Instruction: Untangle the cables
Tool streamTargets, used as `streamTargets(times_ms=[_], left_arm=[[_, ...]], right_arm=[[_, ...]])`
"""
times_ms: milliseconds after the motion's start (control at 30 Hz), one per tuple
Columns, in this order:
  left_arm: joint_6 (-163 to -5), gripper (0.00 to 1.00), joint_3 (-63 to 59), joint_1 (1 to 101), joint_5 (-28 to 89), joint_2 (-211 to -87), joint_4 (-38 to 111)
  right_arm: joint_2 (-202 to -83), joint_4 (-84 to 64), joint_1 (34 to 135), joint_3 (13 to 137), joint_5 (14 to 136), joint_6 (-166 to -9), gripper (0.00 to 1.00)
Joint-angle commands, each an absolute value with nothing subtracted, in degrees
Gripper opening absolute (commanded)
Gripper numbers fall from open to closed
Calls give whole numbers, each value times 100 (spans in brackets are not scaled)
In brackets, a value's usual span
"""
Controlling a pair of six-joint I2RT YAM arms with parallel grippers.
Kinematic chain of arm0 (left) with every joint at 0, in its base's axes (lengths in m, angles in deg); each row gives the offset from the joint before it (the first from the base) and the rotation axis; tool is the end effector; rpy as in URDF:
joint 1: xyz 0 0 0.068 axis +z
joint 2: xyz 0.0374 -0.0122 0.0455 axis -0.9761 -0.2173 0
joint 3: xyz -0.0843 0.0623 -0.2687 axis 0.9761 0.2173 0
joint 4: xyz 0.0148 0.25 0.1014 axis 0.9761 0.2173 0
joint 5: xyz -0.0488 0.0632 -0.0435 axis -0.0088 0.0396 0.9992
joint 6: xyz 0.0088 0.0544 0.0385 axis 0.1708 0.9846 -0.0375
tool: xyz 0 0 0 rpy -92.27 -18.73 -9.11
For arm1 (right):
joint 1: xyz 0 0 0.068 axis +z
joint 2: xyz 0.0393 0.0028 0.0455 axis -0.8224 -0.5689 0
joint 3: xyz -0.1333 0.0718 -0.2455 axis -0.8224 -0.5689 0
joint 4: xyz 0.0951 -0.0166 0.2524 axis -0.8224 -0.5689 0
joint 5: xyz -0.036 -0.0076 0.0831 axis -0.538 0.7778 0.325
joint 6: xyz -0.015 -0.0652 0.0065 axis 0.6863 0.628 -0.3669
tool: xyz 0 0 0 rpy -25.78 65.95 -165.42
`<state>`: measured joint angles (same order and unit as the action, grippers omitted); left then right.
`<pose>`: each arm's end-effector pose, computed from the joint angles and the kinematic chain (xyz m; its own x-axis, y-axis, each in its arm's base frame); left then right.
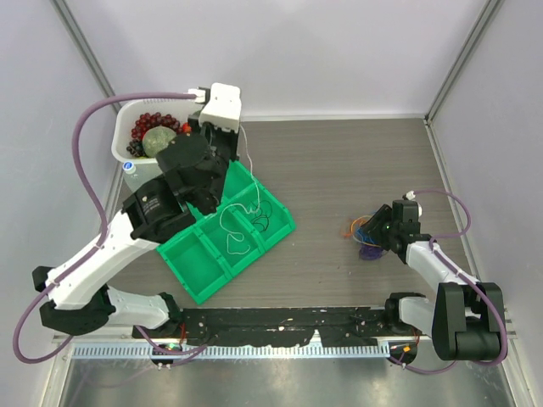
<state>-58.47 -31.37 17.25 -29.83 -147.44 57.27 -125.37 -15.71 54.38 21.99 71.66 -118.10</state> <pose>0.1583 -0.1912 0.5710 0.1095 0.1004 -0.9889 0.1215 0.9861 0.1135 0.2130 0.0006 0.1465 -0.6113 0.6179 -0.4945 0.4250 0.7834 0.4535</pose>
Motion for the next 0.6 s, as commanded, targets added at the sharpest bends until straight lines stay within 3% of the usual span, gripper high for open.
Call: streamTargets(times_ms=[0,133,333,567], left_arm=[[-7527,0,-2193,1751,-4080,-14163,6655],[-7847,0,-979,1760,-4854,-13452,6726],[-7602,0,-600,1760,-5347,-12599,6709],[-8047,0,-54,1769,-4980,-12263,6909]], right_arm=[[-12590,-1619,5418,2122,7244,-11728,54],[-12616,-1593,5418,2131,7288,-11719,54],[-12766,-1567,5418,2166,7359,-11693,53],[-12713,-1558,5418,2140,7341,-11710,53]])
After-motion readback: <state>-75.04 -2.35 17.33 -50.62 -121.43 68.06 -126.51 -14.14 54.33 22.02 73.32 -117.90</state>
